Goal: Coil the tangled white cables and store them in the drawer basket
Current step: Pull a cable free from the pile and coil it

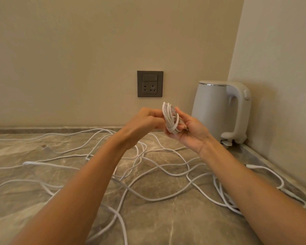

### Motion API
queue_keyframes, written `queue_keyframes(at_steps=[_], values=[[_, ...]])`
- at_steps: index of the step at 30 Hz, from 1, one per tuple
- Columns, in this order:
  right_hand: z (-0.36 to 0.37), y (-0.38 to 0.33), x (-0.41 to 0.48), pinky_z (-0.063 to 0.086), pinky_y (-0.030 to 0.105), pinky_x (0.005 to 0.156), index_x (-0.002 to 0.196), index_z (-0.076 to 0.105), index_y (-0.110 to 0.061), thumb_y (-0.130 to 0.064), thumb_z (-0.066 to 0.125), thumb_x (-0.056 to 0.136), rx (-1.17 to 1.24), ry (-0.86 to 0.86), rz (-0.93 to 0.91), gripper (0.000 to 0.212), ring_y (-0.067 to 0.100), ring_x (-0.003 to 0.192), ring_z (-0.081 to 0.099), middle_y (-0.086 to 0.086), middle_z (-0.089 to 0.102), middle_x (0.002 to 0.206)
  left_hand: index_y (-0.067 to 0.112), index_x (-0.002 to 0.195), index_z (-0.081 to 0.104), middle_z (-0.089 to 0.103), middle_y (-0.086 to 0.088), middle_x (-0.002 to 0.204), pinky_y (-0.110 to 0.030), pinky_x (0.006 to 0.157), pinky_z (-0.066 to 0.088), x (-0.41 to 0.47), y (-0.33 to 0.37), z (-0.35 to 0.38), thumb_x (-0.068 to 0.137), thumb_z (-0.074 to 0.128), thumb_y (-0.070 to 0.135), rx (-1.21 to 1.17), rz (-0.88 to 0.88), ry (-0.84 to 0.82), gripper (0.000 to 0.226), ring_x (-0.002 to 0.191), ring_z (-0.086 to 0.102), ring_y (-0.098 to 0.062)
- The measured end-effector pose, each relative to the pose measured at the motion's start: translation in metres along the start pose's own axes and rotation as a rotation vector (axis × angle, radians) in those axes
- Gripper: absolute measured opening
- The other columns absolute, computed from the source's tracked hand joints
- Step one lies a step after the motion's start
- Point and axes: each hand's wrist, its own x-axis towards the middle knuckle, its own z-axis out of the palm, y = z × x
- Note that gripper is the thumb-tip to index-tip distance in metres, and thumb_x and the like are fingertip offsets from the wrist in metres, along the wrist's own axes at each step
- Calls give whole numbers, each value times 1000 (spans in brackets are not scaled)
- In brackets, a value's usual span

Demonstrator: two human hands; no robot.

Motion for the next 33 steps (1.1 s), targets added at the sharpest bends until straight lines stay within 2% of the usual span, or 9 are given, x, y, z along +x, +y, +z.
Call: queue_keyframes(at_steps=[2,5,10,15,18,21,24,30,33], values=[[1,-1,2,48,28,72,81,68,-3,-23,52,91,-21,23,-71,28,8,43,53,8,62,63,21,81,73,73,0,85,-17,84,50,1,1,2,83,59,16,-108,-7,90,15,86,65,-8],[3,-1,3,46,27,73,86,71,-9,-26,46,96,-144,-11,-124,32,11,63,63,6,67,75,25,79,71,71,12,71,-8,69,49,4,-3,6,86,63,24,-91,-13,269,11,69,63,5],[8,11,5,53,28,79,106,64,-3,-24,41,99,-474,-47,-192,32,15,81,64,10,67,91,15,67,67,66,-1,64,-28,67,51,7,-12,9,83,65,13,-92,-111,489,16,64,60,-12],[6,10,6,49,34,86,109,62,3,-24,43,98,-522,-4,-243,34,20,84,57,16,60,95,12,71,60,63,-4,71,-19,64,54,7,-6,6,86,60,3,-196,-181,293,18,61,62,-7],[7,12,4,47,32,81,111,59,8,-24,43,98,-602,-14,-219,38,17,78,56,12,60,86,8,76,59,63,-8,76,-23,69,54,7,-6,0,86,61,4,-204,-322,239,11,70,61,-14],[7,13,3,42,25,70,81,59,-4,-25,44,98,-770,8,-240,32,9,62,52,-1,58,65,4,77,59,64,-11,74,-27,72,54,4,-7,-6,85,62,4,-235,-434,184,8,69,62,-17],[8,14,1,42,22,67,70,58,-11,-25,42,99,-831,-3,-249,36,6,58,51,-5,58,58,3,77,59,62,-11,74,-24,66,55,3,-8,-8,84,60,-3,-280,-441,148,9,69,60,-17],[2,14,4,46,25,74,84,62,-5,-38,47,92,-891,-30,-185,37,17,75,57,9,60,77,0,74,59,61,-13,73,-21,58,56,4,-17,-4,80,63,-9,-195,-443,121,11,63,63,-16],[1,16,6,42,24,65,90,51,-8,-38,51,91,-988,27,-156,30,15,68,51,5,55,75,1,73,61,61,-10,68,-14,51,51,3,-25,-3,80,66,-2,-58,-448,130,9,49,61,-7]])
